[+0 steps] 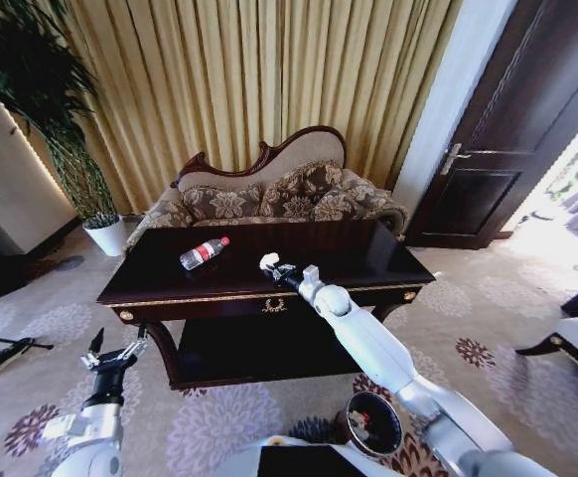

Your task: Move to the front of the table and place the trash on the table into the trash bin.

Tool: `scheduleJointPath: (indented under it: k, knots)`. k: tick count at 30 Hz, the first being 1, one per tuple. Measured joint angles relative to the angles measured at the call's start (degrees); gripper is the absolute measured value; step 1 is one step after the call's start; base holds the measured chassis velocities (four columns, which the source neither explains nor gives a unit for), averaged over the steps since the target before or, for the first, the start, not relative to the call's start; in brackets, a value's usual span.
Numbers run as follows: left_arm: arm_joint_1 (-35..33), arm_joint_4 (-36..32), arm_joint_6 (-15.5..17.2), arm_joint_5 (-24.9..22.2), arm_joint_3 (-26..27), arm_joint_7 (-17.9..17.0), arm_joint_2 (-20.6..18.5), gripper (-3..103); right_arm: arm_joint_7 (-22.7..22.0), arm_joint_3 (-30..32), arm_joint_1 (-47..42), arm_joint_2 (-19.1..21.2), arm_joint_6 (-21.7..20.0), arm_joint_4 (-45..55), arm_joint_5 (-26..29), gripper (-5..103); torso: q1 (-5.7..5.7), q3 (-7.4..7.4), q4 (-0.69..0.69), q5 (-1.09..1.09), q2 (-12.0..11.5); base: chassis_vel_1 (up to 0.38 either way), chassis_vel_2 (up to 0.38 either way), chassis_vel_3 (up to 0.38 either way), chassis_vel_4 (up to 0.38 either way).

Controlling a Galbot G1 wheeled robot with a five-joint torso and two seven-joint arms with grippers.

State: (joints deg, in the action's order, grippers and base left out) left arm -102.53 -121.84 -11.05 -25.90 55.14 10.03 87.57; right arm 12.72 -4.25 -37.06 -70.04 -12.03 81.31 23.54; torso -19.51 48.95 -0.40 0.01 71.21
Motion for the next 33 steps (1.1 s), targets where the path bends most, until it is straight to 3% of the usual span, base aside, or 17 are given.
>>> scheduleJointPath:
  k: [10,17,22,33]
  knots:
    - [0.2,-0.2,0.1,0.1,-0.5,0.0,0.1,100,-1.8,2.1,-2.1,2.3,-2.0,7.4,3.3,0,0.00,0.00,0.01,0.00,0.0,0.000,0.000,0.000,0.000]
    - [0.6,-0.2,0.3,0.2,-1.1,0.0,0.1,100,-5.4,6.2,-4.9,4.8,-4.1,14.3,8.7,0,0.00,0.00,0.00,0.01,0.0,0.000,0.000,0.000,0.000]
    - [0.9,0.1,0.4,0.6,-2.0,0.0,0.1,100,-8.9,11.5,-8.7,5.9,-4.9,19.7,13.1,0,0.00,-0.01,0.00,0.00,0.0,0.000,0.000,0.000,0.000]
    - [1.2,0.6,0.4,1.8,-3.6,-0.1,0.2,100,-10.2,20.7,-15.3,9.0,-5.3,25.2,14.8,0,0.00,0.00,0.00,0.01,0.0,0.000,0.000,0.000,0.000]
